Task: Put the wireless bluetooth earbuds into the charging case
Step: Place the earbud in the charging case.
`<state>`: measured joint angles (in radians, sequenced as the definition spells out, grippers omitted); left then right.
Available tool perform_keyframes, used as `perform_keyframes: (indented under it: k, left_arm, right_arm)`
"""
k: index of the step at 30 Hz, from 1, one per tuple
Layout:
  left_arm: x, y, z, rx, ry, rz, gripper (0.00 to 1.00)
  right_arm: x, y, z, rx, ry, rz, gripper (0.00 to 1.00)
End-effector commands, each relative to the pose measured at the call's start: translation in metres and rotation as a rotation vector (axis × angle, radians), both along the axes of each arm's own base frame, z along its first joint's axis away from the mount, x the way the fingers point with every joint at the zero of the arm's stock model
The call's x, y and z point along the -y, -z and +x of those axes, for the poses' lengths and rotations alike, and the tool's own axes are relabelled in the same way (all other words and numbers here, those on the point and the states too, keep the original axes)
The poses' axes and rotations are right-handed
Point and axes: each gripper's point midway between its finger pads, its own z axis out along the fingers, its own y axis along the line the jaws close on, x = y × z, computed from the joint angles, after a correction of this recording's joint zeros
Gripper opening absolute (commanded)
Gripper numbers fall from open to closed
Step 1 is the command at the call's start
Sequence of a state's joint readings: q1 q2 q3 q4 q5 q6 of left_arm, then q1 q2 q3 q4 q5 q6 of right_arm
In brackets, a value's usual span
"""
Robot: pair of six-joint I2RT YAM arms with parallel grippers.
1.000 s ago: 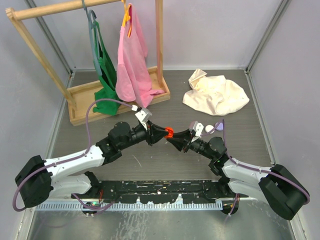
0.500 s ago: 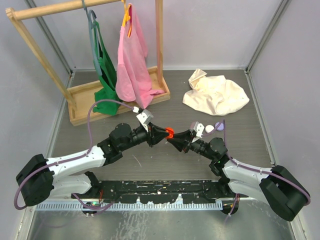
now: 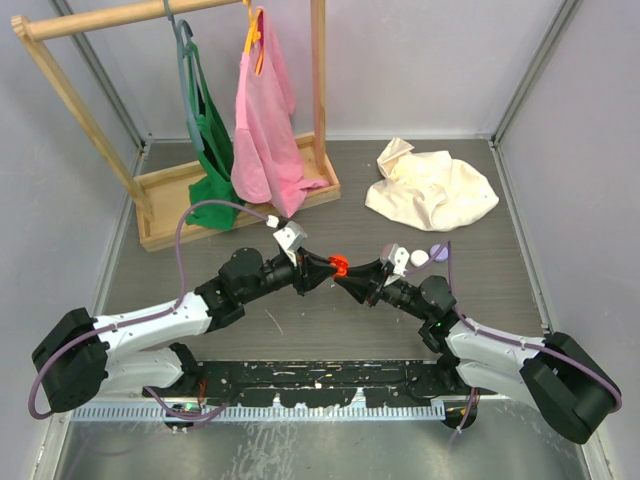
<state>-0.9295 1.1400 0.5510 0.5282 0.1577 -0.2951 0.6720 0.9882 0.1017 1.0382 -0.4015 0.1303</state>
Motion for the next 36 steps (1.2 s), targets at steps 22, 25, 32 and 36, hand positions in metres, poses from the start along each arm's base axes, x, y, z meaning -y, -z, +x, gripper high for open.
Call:
perform_keyframes:
  k: [22, 25, 32, 36]
  left_arm:
    - [0.0, -0.022, -0.006, 0.044, 0.026, -0.017, 0.33]
    - [-0.004, -0.031, -0.006, 0.038, 0.009, -0.032, 0.43]
    - [-0.014, -0.043, -0.001, -0.01, -0.063, -0.055, 0.6]
    - [-0.017, -0.041, 0.002, -0.032, -0.09, -0.041, 0.68]
  right_arm:
    - [0.003, -0.027, 0.003, 0.078, 0.022, 0.064, 0.0]
    - [0.003, -0.026, 0.003, 0.078, 0.022, 0.063, 0.01]
    - [0.003, -0.027, 0.005, 0.077, 0.029, 0.065, 0.01]
    - [0.003, -0.026, 0.005, 0.076, 0.03, 0.063, 0.01]
